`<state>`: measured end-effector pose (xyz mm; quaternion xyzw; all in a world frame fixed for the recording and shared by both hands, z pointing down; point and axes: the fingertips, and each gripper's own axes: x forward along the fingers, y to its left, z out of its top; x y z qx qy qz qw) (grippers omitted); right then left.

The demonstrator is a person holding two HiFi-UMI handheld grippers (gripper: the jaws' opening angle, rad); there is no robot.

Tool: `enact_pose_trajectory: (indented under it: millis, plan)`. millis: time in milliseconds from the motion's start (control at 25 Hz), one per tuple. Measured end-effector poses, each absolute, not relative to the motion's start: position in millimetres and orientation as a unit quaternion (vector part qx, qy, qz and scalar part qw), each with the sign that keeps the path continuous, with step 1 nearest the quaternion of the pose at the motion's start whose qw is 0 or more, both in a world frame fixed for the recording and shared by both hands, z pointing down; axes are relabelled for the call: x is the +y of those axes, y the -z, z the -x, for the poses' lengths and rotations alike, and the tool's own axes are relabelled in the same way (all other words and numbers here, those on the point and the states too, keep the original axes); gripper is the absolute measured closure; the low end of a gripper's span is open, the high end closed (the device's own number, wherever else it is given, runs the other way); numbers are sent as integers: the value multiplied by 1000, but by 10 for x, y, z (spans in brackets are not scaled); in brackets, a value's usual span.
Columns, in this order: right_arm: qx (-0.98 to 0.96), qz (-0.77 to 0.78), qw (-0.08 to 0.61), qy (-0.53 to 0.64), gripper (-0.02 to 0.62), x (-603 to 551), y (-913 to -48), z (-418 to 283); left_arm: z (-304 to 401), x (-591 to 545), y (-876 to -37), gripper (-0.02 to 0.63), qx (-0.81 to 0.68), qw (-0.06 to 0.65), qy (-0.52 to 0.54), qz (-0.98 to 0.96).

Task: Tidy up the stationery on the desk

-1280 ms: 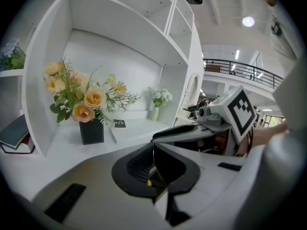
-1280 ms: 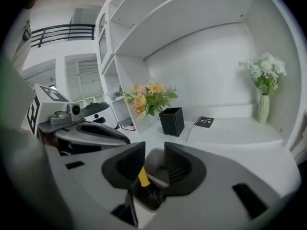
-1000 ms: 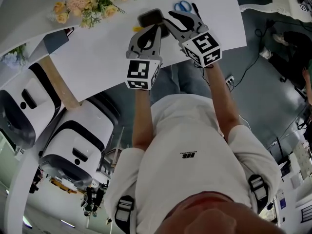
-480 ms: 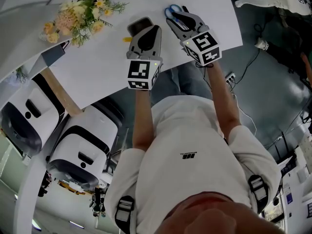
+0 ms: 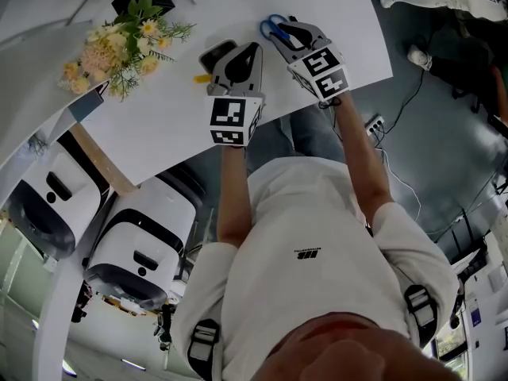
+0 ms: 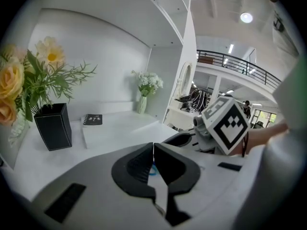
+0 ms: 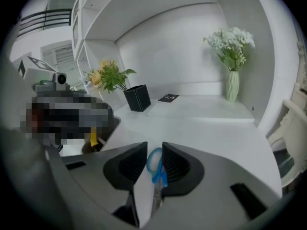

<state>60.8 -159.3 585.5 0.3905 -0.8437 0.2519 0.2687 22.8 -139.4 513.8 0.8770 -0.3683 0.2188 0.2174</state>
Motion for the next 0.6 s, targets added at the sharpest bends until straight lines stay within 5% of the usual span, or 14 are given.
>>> enact_pose_trajectory:
  millis: [600]
  plan:
    - [-821, -353, 359, -269, 517, -1652, -6294, -550, -318, -1474, -5159, 606, -359, 224, -227, -877]
